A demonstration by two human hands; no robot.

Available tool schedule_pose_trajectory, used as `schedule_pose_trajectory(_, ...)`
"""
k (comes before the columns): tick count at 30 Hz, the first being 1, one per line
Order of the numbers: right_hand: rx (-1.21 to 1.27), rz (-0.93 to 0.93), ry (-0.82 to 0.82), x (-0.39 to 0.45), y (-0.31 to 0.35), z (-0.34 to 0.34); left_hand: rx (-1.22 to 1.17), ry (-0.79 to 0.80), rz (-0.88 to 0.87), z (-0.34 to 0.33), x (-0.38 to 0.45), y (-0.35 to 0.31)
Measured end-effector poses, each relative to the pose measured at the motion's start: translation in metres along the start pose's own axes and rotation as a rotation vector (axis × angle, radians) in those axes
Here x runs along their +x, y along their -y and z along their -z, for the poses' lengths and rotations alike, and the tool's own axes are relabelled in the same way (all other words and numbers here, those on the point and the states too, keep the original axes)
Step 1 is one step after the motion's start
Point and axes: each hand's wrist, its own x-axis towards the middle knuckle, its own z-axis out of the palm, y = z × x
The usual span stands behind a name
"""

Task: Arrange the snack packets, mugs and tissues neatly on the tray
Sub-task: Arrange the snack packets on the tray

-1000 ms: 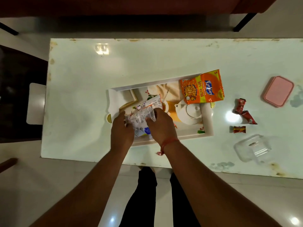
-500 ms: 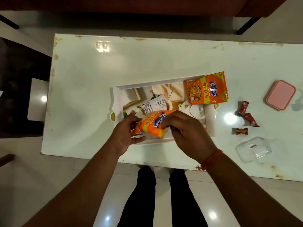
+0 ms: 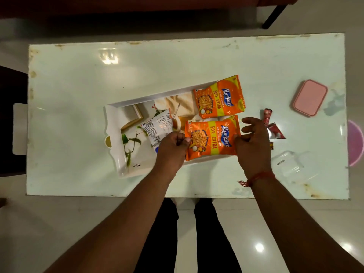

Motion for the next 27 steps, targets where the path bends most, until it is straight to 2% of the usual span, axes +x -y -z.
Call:
schedule_pose_trajectory(6, -0.038, 0.032, -0.034, 0.019, -0.020, 0.013, 0.155, -0.102, -0.025, -0.045, 0.002, -0.003)
schedule_pose_trajectory(11, -0.108, 0.112, -0.008, 0.031, -0.029, 0.013, 0.164, -0.062, 0.071, -0.061, 0.005, -0.006)
schedule_pose_trajectory(17, -0.100, 0.109, 0.027, 0.033, -0.031, 0.016, 0.293, -0.019, -0.113, -0.075, 0.000, -0.008)
schedule_pose_trajectory(20, -0.098, 0.135, -0.019, 0.025, -0.026, 0.017, 0.313, -0.017, -0.178, -0.072, -0.004, -0.006)
schedule_pose_trajectory(24, -0.265, 0.346, -0.158, 0.009, -0.010, 0.018, 0.330, -0.158, -0.274, -0.051, -0.013, -0.007)
schedule_pose_trajectory(25, -0.288, 0.422, -0.155, 0.003, -0.005, 0.014, 0.328, -0.206, -0.323, -0.042, -0.014, -0.006)
schedule_pose_trajectory(27, -0.277, 0.506, -0.044, -0.010, 0.006, -0.001, 0.280, -0.290, -0.399, -0.019, -0.012, -0.005)
